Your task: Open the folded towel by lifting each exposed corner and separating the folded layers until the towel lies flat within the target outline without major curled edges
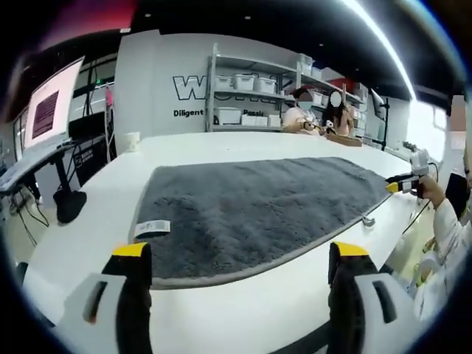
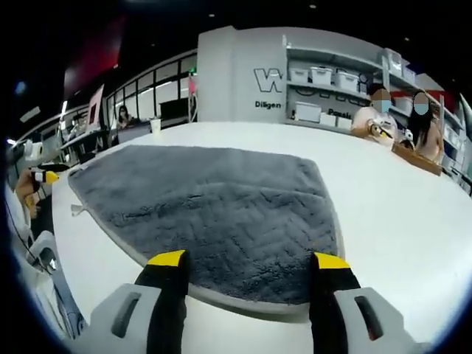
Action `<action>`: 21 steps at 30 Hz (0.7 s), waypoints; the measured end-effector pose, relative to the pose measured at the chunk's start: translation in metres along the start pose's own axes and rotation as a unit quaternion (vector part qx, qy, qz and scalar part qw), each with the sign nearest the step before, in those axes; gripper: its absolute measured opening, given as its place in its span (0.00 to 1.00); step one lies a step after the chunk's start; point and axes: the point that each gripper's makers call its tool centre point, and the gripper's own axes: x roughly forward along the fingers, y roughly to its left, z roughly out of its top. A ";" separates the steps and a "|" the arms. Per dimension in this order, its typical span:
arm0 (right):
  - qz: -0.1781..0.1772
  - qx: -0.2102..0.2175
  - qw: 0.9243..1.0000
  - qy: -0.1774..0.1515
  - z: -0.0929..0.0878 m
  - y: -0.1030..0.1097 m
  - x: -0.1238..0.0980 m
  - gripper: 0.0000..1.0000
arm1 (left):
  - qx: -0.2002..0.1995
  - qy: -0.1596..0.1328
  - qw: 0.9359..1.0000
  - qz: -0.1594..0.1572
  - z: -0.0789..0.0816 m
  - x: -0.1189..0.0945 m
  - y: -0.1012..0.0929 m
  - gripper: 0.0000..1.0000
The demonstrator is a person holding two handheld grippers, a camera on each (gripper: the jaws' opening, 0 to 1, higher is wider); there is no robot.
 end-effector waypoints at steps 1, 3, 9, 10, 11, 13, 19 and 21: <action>0.000 0.000 1.000 -0.001 0.000 0.000 0.000 0.65 | 0.000 0.001 1.000 0.001 0.000 -0.001 0.001 0.98; -0.001 0.001 1.000 -0.001 0.000 -0.001 -0.001 0.65 | 0.002 0.001 1.000 0.003 0.001 -0.003 0.002 0.98; 0.000 0.000 1.000 -0.003 -0.002 0.000 -0.004 0.65 | 0.000 0.000 1.000 0.010 -0.001 -0.009 0.009 0.98; 0.000 0.000 1.000 -0.003 -0.002 0.000 -0.004 0.65 | 0.000 0.002 1.000 0.011 -0.002 -0.009 0.009 0.98; 0.000 0.001 1.000 -0.003 -0.002 0.000 -0.004 0.65 | 0.000 0.003 1.000 0.011 -0.002 -0.010 0.010 0.98; 0.002 0.000 1.000 0.000 -0.002 0.001 -0.005 0.67 | -0.002 0.001 1.000 0.011 -0.002 -0.011 0.011 0.98; -0.002 -0.012 1.000 0.023 0.002 0.004 -0.005 0.78 | -0.006 0.002 1.000 0.007 -0.002 -0.010 0.011 0.98; -0.013 -0.021 0.999 0.023 0.007 0.003 -0.009 0.90 | -0.006 -0.001 1.000 0.007 0.000 -0.011 0.011 0.98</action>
